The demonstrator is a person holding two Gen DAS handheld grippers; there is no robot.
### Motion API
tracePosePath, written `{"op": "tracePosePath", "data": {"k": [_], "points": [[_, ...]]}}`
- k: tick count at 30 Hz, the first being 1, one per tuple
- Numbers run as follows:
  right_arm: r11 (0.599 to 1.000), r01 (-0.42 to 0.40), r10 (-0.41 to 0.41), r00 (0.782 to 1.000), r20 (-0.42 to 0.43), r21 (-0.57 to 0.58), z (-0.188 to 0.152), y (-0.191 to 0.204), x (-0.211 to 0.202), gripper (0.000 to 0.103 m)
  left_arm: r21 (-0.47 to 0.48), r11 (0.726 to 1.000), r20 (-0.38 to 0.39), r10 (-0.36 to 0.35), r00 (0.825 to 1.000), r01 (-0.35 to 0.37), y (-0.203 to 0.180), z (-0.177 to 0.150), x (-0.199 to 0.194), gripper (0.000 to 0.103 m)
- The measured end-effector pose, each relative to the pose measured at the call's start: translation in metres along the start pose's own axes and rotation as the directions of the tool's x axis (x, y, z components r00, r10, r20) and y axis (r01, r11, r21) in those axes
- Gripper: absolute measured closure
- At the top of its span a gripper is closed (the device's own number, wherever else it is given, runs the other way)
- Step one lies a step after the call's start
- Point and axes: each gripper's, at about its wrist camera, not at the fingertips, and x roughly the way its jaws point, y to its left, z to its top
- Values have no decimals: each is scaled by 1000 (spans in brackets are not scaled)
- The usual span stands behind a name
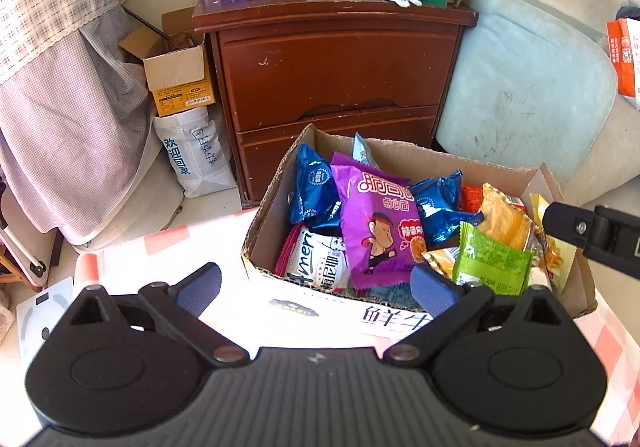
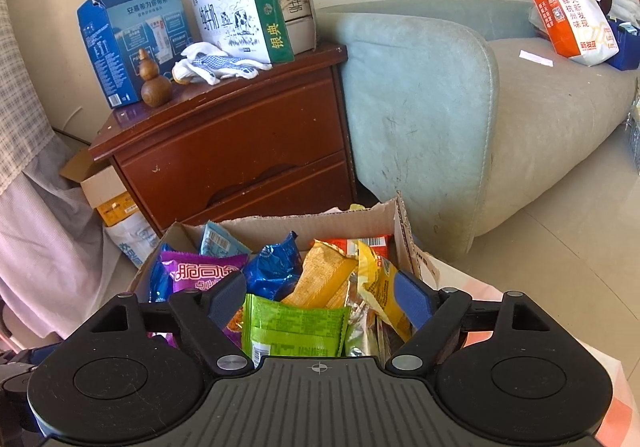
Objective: Organize snacks
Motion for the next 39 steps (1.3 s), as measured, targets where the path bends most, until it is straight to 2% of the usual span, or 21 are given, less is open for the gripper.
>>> {"op": "tracePosePath", "data": {"k": [5, 13, 25, 39], "points": [[996, 85, -87, 994, -59, -29, -6, 0, -1, 13, 25, 1000, -3, 10, 1000, -10, -3, 2, -3, 1], [990, 135, -138, 983, -121, -27, -9, -3, 15, 11, 54, 998, -28, 33, 999, -32, -10, 9, 7, 1], [986, 155, -162, 978, -134, -64, -8, 5, 25, 8, 53, 996, -78, 74, 994, -70, -16, 11, 21, 1], [984, 164, -172, 975, -143, -65, -7, 4, 29, 8, 50, 995, -97, 87, 991, -83, -18, 10, 24, 1]]}}
